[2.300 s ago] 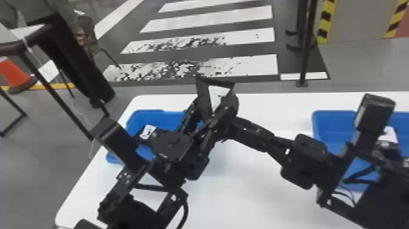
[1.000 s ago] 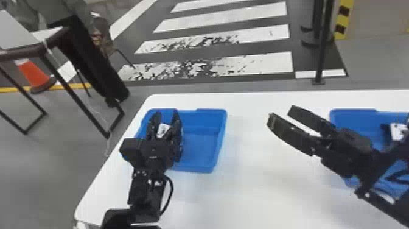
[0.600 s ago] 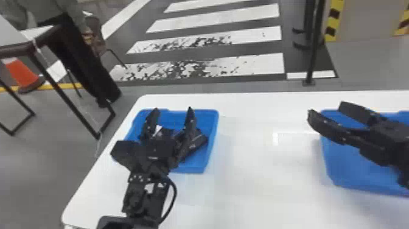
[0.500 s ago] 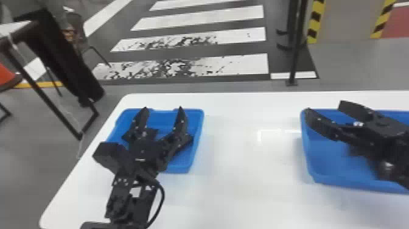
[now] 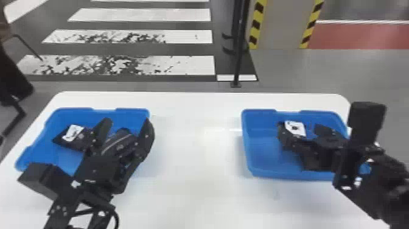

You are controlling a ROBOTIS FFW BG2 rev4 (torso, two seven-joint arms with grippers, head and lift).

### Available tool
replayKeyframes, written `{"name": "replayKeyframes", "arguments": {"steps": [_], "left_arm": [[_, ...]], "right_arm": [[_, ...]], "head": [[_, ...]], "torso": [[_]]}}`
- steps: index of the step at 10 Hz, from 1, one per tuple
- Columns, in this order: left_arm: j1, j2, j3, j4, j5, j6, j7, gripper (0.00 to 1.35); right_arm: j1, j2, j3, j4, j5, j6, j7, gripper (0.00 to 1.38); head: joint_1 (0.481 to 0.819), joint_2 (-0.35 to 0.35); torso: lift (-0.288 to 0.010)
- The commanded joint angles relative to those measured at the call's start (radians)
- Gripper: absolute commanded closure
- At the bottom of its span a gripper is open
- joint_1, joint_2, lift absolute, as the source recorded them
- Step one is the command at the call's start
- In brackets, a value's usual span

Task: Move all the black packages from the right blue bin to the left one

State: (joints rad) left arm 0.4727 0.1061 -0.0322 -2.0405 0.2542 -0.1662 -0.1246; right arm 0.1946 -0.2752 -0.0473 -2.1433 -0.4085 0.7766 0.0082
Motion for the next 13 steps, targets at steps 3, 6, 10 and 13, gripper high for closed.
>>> {"name": "replayKeyframes", "arguments": {"steps": [3,6,10,13], "left_arm": [[0.001,0.001,0.004,0.0,0.023,0.012,-0.006,0.23],[0.008,-0.002,0.016,0.002,0.053,0.036,-0.006,0.24],[0.011,-0.003,0.022,0.005,0.059,0.048,-0.006,0.24],[0.008,-0.003,0.022,0.005,0.059,0.061,-0.007,0.24]], "right_arm": [[-0.074,0.002,-0.018,0.125,0.06,0.043,-0.016,0.15],[-0.128,0.002,-0.018,0.208,0.074,0.038,-0.034,0.15],[-0.165,0.007,-0.009,0.296,0.068,0.011,-0.005,0.19],[-0.197,0.007,0.001,0.37,0.064,0.009,0.047,0.29]], "head": [[0.695,-0.068],[0.695,-0.095],[0.695,-0.097],[0.695,-0.088]], "torso": [[-0.176],[-0.176],[-0.176],[-0.176]]}}
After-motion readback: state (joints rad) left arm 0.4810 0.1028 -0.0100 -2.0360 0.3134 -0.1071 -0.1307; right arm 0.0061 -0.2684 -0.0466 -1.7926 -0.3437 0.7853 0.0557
